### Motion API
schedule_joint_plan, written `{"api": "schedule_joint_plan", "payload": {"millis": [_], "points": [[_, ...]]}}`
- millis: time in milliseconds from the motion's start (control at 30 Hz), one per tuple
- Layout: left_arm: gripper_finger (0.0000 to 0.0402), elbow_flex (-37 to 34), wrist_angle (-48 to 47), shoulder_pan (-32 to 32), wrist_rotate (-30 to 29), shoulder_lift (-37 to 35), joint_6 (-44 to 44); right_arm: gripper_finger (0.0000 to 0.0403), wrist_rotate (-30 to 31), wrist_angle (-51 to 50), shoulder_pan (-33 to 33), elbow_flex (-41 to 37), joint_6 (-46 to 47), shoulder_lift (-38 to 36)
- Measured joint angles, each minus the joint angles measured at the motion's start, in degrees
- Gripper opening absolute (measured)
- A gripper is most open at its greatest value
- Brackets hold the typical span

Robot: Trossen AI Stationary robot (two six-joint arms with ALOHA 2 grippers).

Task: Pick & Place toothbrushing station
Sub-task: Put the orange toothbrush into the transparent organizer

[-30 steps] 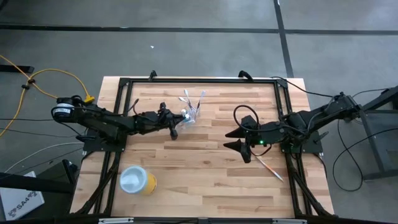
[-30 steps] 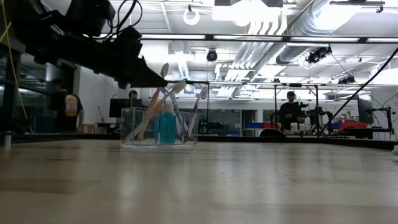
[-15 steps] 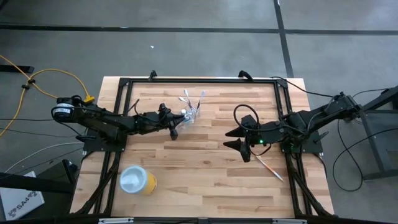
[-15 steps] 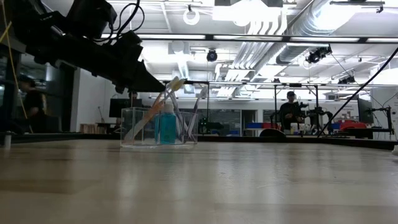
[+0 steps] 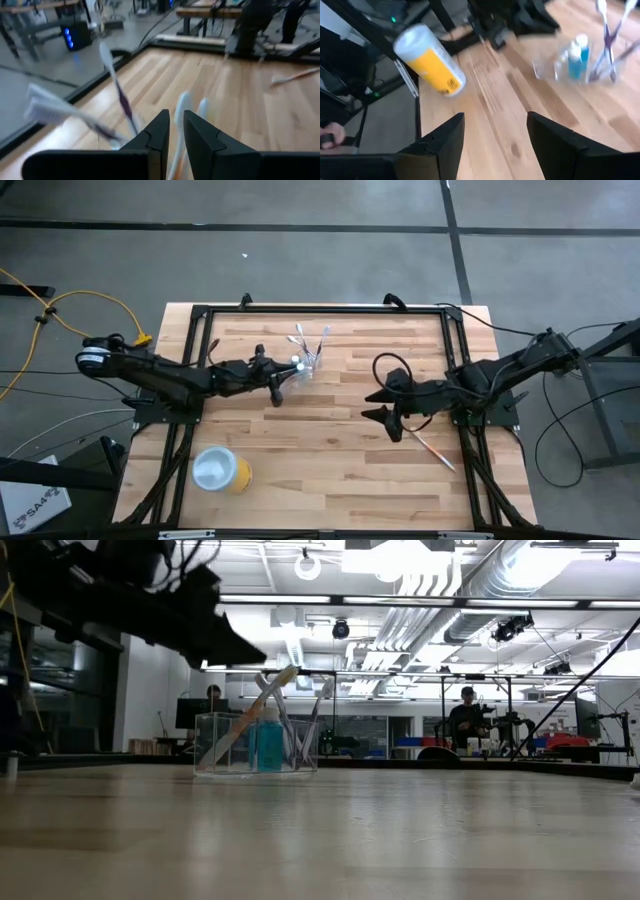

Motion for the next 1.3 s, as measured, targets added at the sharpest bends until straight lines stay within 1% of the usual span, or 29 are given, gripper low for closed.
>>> {"api": "schedule_joint_plan", "payload": {"millis": [167, 267, 367, 467, 600, 767, 867, 967, 1200, 1300], "points": [[0.0053, 0.0, -0.05, -2.63, -0.07, -4.6, 2.13, 0.0207, -3.22, -4.2, 0.0, -1.75, 3.39, 0.0], [0.0053, 0.0, -0.07, -4.87, 0.53, -6.46, 2.14, 0.0207, -6.25, -7.59, 0.0, -1.75, 4.88, -0.04], [0.0053, 0.02, -0.04, -7.56, 0.71, -7.05, 1.71, 0.0207, -7.92, -12.97, 0.0, -1.75, 7.27, -0.02], [0.0053, 0.02, -0.21, -10.02, 0.9, -6.99, 2.11, 0.0206, -9.99, -21.08, 0.36, -1.75, 11.32, -0.02], [0.0053, 0.02, 0.03, -12.11, 0.93, -6.87, 1.69, 0.0195, -9.27, -31.35, 1.78, -1.75, 16.82, 0.27], [0.0053, 0.07, 2.42, -12.64, 0.91, -6.87, 1.66, 0.0176, -8.41, -39.43, 4.91, -1.75, 24.7, 1.03], [0.0053, 0.16, 3.72, -12.64, 0.89, -6.87, 1.95, 0.0168, -8.61, -41.36, 7.33, -2.07, 28.93, 2.63], [0.0053, 0.58, 4.17, -12.64, 0.91, -6.87, 1.95, 0.0164, -9.1, -41.65, 9.67, -4.08, 33.98, 3.8], [0.0053, 0.61, 6.58, -12.64, 1.76, -6.83, 3.02, 0.0163, -16.37, -41.77, 14.14, -10.64, 45.39, 6.64], [0.0053, 0.61, 6.62, -12.62, 2.1, -6.83, 2.53, 0.0163, -17.86, -41.48, 16.67, -12.55, 50.8, 8.01]]}}
